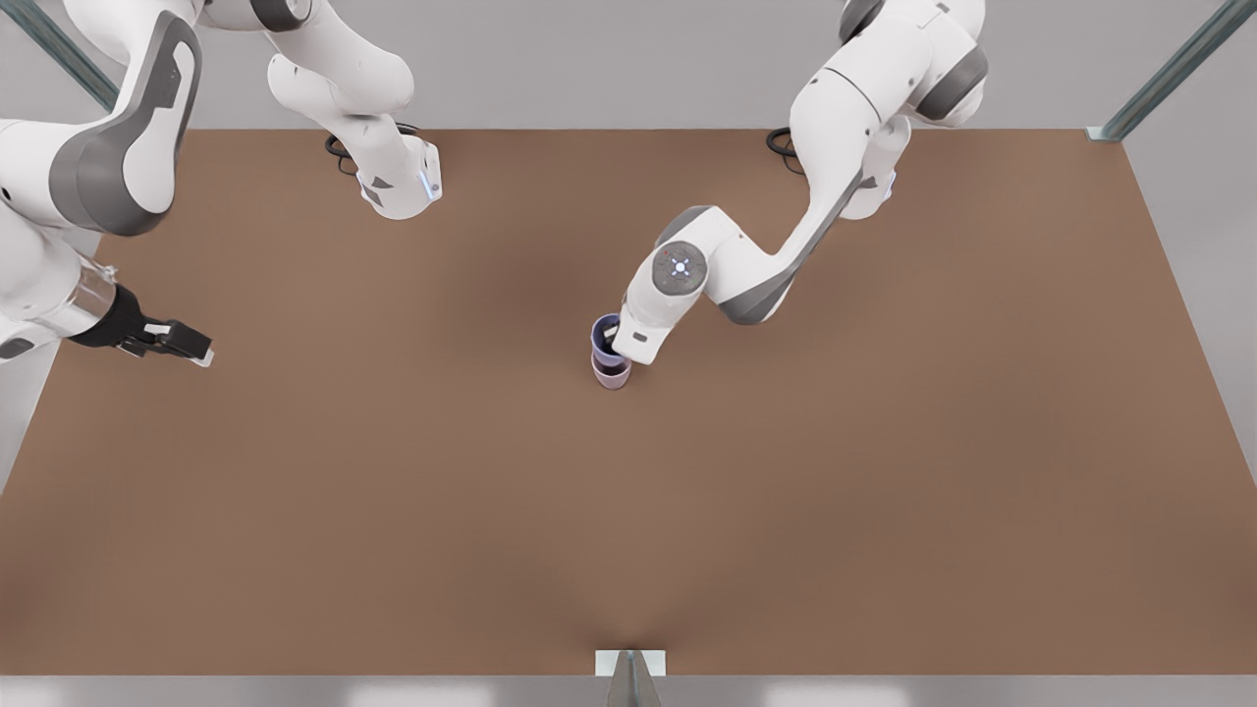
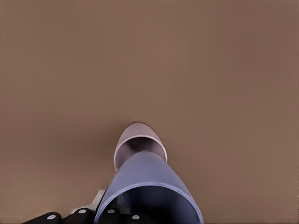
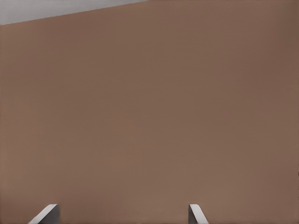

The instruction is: Stack the cups, with the pink cup at the bottom and the purple cup at the top

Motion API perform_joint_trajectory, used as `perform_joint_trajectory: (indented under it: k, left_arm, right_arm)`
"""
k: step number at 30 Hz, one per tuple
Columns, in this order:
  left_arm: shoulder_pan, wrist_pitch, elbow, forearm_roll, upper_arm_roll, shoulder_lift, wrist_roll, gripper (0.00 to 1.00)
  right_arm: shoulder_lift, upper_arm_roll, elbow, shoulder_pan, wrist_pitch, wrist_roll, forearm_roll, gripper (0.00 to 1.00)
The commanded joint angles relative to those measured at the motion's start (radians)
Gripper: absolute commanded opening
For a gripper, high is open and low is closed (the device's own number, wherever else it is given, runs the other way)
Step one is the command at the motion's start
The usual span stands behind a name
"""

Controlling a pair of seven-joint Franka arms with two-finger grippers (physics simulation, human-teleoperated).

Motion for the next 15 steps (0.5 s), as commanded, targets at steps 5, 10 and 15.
perform_joint_trajectory:
  k: [5,10,15]
  left_arm:
    - [-0.001,0.001,-0.002,0.006,0.002,0.015,-0.001,0.21]
    - [-0.001,0.021,-0.002,0.007,0.002,0.029,-0.001,0.21]
    - [-0.009,0.024,-0.002,0.007,0.002,0.044,-0.001,0.21]
  right_arm:
    - [0.001,0.000,0.000,0.001,0.002,0.000,0.000,1.00]
    - [0.001,0.000,0.000,0.001,0.002,0.000,0.000,1.00]
    - [0.001,0.000,0.000,0.001,0.002,0.000,0.000,1.00]
